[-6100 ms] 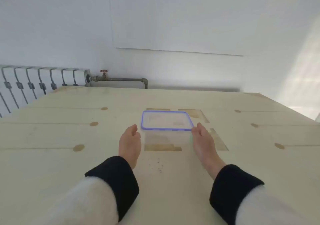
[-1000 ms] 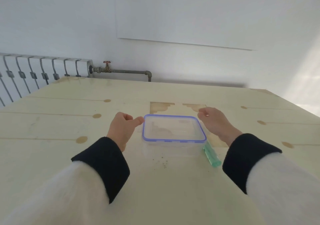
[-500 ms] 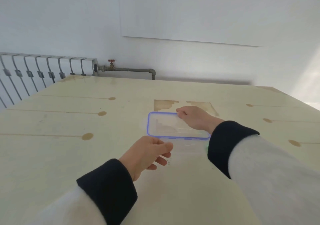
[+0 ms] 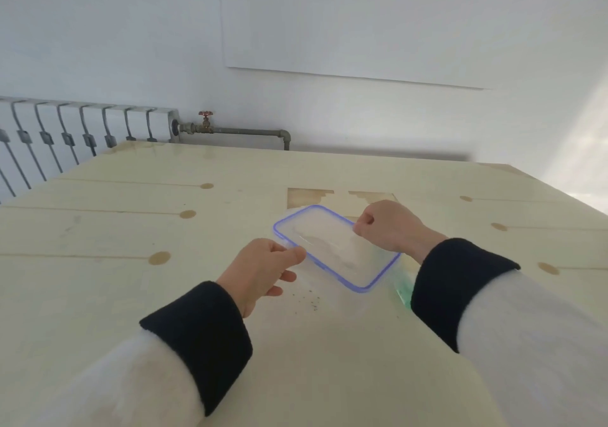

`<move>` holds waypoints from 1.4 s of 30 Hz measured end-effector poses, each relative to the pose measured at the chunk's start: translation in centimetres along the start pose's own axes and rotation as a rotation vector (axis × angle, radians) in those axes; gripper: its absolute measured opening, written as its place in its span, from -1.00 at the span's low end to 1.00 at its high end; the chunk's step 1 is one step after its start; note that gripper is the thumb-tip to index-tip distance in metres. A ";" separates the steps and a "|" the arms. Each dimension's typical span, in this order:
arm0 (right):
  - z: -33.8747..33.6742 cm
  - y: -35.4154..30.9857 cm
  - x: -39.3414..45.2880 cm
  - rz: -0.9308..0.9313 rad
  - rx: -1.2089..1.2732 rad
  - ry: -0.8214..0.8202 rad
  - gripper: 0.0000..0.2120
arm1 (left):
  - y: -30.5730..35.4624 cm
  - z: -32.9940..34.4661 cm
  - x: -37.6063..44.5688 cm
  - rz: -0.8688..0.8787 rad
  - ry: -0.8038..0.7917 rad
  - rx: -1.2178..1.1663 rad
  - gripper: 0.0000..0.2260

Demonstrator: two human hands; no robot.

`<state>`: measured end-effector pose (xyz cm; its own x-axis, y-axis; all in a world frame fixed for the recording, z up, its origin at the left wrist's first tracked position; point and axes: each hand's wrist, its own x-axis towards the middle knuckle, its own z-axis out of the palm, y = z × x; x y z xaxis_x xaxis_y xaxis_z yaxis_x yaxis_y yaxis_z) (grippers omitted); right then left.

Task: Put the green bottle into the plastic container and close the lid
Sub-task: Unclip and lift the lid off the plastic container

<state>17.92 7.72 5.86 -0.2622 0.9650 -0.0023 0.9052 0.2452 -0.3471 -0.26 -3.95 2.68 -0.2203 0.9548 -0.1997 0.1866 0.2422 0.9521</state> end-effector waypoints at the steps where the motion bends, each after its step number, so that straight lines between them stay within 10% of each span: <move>1: 0.0 0.1 -0.1 0.011 -0.001 0.003 -0.73 | 0.1 0.0 0.2 0.000 0.014 -0.005 -0.71; 42: 1.0 2.6 -2.7 0.400 1.087 -0.321 -0.92 | -0.7 -1.5 5.9 -0.368 -0.313 -0.520 -0.86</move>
<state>20.62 5.60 4.00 -0.2382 0.8499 -0.4700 0.2263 -0.4220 -0.8779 -3.10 1.27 1.17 0.1186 0.8505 -0.5124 -0.3461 0.5191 0.7815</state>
